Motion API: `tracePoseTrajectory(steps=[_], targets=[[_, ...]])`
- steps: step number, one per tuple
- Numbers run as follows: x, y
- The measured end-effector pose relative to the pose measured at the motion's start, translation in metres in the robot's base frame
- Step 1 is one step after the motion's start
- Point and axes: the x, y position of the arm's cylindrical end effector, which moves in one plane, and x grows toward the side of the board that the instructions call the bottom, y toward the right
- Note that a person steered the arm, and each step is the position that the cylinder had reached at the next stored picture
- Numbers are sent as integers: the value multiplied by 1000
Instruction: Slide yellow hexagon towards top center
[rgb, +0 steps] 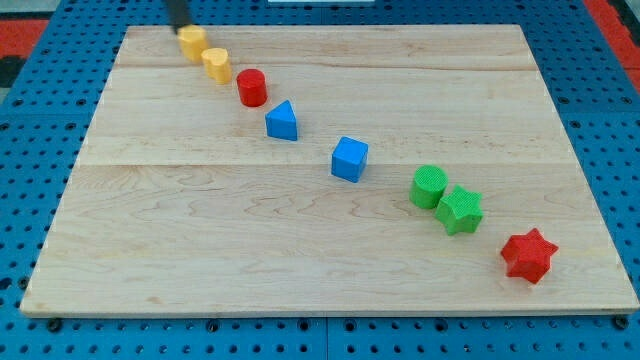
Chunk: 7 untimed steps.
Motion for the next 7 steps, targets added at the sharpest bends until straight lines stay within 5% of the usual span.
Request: tracePoseTrajectory(steps=[2, 4, 7], targets=[[38, -33], [46, 69], [71, 133]])
